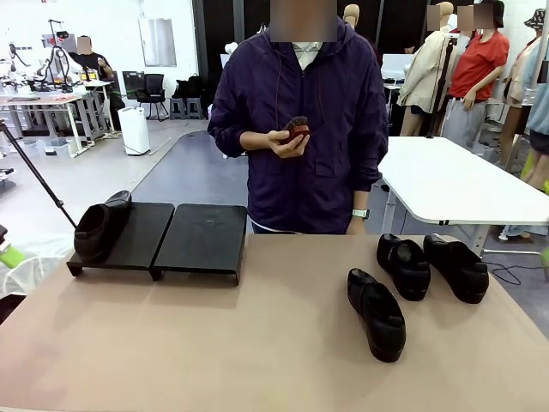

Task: Organize the shoes by placing them on the stand.
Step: Pick up one Shoe and place it in the middle of the table.

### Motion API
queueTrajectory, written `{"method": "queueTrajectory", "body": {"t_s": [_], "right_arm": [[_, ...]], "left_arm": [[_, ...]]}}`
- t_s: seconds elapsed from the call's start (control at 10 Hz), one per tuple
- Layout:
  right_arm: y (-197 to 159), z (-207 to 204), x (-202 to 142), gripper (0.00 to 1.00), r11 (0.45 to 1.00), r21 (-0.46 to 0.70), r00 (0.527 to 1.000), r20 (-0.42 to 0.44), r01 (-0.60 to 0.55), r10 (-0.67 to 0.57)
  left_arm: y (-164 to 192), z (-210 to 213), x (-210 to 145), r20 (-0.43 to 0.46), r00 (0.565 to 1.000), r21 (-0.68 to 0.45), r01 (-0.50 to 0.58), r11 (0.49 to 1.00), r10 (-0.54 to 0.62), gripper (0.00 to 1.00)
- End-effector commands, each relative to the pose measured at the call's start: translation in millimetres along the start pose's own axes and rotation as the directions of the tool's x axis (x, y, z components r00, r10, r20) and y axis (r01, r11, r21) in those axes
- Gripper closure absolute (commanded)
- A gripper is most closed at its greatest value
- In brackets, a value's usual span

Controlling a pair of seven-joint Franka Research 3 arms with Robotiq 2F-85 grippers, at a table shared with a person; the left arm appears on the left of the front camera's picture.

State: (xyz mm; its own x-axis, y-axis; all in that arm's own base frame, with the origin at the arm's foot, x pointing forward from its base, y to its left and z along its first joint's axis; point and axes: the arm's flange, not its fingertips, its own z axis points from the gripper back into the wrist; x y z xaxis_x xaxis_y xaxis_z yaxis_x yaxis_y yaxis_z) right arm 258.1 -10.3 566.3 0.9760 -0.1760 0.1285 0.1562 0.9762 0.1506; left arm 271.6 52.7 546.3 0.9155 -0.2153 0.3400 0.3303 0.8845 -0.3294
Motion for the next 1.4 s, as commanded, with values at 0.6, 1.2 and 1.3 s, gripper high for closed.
{"method": "queueTrajectory", "body": {"t_s": [0.6, 1.2, 1.3], "right_arm": [[151.6, -98.4, -5.5, 0.00, 0.974, -0.038, 0.972, -0.081, -0.225, 0.221], [185.6, -152.1, 57.7, 0.00, 0.958, -0.022, 0.947, -0.158, -0.285, 0.278], [192.5, -166.4, 75.2, 0.00, 0.951, -0.037, 0.941, -0.163, -0.307, 0.297]], "left_arm": [[2.9, 1.7, -1.0, -0.008, 1.000, 0.005, 0.013, 1.000, -0.013, 0.00], [2.9, 1.7, -1.0, -0.008, 1.000, 0.005, 0.013, 1.000, -0.013, 0.00], [2.9, 1.7, -1.0, -0.008, 1.000, 0.005, 0.013, 1.000, -0.013, 0.00]]}}
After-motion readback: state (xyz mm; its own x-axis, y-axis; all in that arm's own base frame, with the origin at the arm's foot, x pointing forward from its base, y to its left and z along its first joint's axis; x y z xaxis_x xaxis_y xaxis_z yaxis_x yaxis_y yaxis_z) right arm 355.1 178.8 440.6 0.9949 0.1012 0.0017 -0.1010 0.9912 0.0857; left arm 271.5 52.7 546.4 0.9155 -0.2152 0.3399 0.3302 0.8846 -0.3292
